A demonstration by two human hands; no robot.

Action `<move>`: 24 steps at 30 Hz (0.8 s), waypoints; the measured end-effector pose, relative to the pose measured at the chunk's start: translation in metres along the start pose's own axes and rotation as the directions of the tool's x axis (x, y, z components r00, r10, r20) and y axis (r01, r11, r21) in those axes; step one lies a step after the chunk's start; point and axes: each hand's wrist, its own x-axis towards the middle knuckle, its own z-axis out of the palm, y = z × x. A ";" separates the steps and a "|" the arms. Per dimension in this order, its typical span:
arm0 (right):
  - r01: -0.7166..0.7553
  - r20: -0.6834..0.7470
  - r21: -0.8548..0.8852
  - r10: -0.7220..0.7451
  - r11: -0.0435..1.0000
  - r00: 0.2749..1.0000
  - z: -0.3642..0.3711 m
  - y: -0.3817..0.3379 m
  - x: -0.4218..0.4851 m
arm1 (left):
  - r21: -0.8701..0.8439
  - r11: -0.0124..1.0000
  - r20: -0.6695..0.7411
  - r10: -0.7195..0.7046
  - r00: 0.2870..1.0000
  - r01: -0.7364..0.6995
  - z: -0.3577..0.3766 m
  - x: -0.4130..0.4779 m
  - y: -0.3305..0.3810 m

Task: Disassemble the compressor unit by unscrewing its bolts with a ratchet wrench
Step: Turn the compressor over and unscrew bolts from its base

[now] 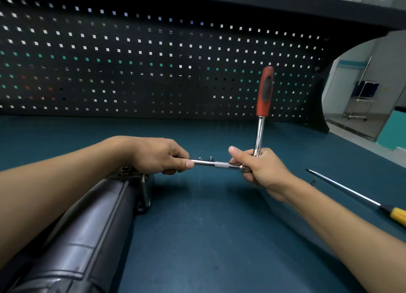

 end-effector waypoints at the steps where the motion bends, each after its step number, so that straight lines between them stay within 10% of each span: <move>1: -0.043 -0.009 0.020 0.044 0.999 0.999 0.001 -0.001 0.000 | -0.001 1.000 -0.001 0.002 1.000 -0.002 0.000 0.000 0.000; 24: -0.542 0.368 0.407 0.411 0.735 0.834 -0.011 -0.004 -0.001 | 0.020 1.000 -0.025 -0.001 1.000 0.001 0.000 0.000 -0.001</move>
